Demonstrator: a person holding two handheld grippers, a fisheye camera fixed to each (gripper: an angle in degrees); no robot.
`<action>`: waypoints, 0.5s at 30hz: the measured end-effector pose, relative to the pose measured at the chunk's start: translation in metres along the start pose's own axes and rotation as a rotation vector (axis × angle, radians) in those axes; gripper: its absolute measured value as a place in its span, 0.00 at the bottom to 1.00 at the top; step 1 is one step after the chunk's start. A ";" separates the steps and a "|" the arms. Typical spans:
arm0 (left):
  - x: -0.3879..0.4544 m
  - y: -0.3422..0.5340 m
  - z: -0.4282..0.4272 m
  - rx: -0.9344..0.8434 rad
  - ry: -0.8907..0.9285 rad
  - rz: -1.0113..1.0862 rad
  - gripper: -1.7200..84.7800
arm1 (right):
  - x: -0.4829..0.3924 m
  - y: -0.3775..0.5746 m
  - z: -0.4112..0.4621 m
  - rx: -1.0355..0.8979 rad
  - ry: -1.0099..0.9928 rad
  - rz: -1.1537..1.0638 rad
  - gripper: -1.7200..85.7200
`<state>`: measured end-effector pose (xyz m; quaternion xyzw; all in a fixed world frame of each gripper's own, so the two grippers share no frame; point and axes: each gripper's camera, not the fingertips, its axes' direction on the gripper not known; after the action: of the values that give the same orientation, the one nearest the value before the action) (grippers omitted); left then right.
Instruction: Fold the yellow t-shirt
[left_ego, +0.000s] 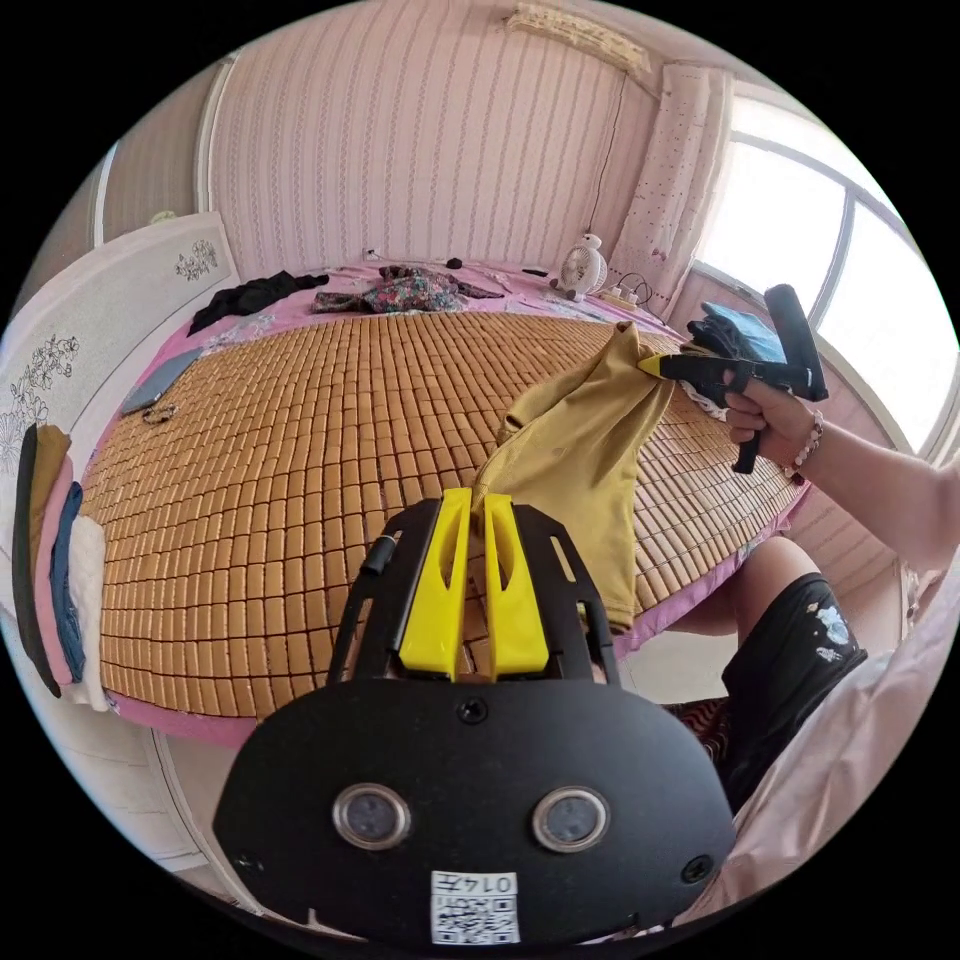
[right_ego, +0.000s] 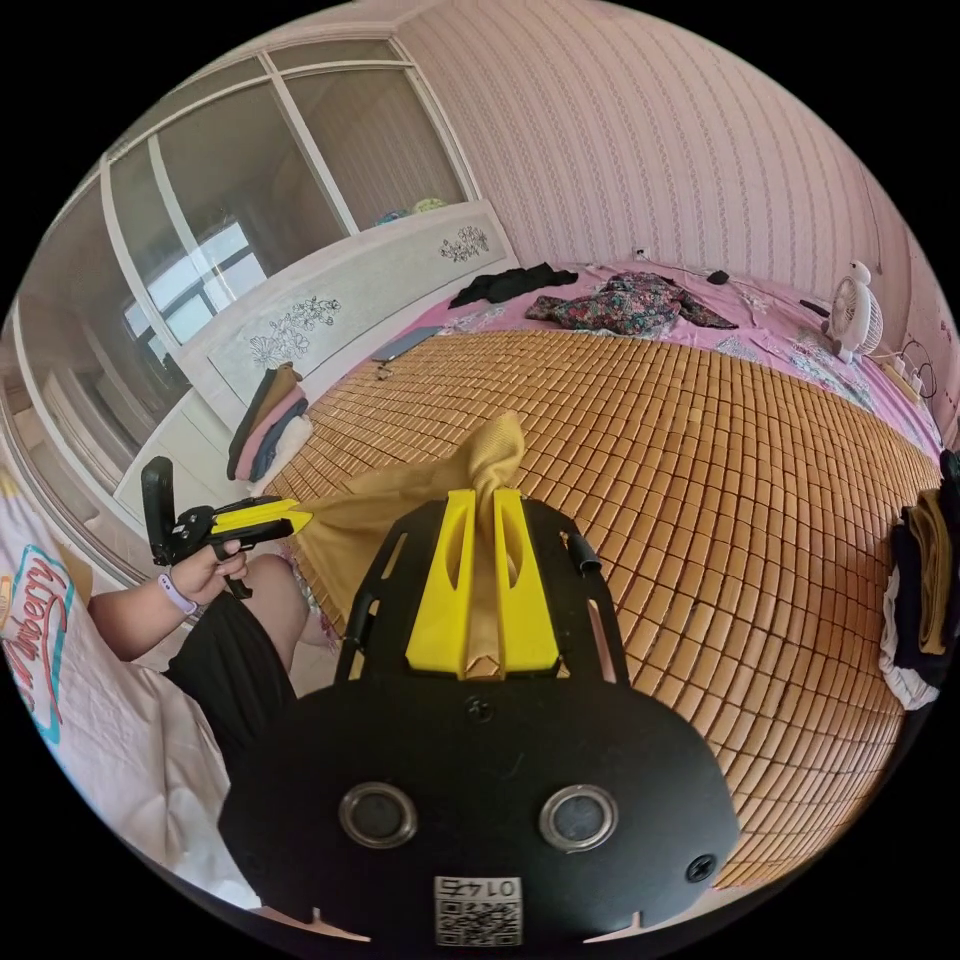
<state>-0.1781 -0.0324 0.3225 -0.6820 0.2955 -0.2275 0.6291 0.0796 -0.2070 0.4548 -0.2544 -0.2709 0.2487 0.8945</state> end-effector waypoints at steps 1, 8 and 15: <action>0.002 0.002 -0.012 0.014 -0.005 0.007 0.02 | -0.010 0.006 -0.012 0.025 -0.008 -0.001 0.04; -0.004 0.041 -0.144 0.185 -0.103 -0.027 0.02 | -0.084 0.008 -0.040 0.083 -0.100 -0.137 0.04; -0.036 0.101 -0.265 0.362 -0.283 -0.165 0.02 | -0.185 -0.021 -0.028 0.178 -0.260 -0.313 0.04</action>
<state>-0.3961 -0.2026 0.2522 -0.6049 0.1023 -0.2294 0.7556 -0.0320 -0.3396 0.3809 -0.0952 -0.3970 0.1606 0.8986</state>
